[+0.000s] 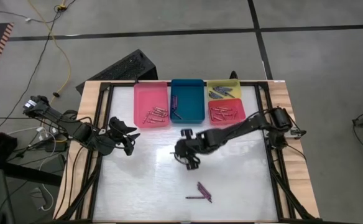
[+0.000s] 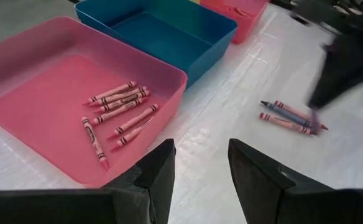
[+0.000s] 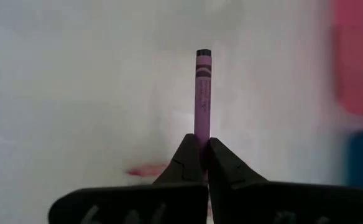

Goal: Sort crayons
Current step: Put the violet crayon into the blue bin

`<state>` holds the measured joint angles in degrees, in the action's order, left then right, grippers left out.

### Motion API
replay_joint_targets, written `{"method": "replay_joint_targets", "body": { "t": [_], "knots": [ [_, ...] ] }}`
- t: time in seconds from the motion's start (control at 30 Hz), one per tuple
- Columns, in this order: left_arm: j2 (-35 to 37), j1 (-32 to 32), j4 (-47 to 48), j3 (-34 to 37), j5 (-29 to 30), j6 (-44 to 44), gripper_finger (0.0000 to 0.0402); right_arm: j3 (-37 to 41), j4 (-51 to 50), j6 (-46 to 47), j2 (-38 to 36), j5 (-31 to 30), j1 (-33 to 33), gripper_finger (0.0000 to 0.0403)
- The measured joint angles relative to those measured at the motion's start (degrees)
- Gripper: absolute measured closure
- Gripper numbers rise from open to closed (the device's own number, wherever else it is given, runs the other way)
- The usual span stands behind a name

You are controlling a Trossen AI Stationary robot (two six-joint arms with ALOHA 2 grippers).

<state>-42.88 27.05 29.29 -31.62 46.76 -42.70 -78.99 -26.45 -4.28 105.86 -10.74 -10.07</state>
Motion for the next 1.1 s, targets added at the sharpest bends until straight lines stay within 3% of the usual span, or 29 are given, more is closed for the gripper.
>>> {"method": "replay_joint_targets", "body": {
  "t": [0.27, 0.63, 1.1],
  "knots": [
    [-0.01, -0.01, 0.32, 0.01, -0.02, 0.00, 0.0262, -4.56, -7.95, -1.85, -0.07, -4.59, 9.83, 0.0395],
    [-0.01, 0.01, 1.18, 0.01, -0.02, -0.99, 0.0262, -6.76, -9.94, -4.77, 0.12, -4.72, 22.26, 0.0395],
    [0.01, 0.00, 1.27, -0.01, -0.42, -1.31, 0.0262, -6.76, -9.75, 6.59, 0.33, -4.09, 30.39, 0.0395]
  ]
}}
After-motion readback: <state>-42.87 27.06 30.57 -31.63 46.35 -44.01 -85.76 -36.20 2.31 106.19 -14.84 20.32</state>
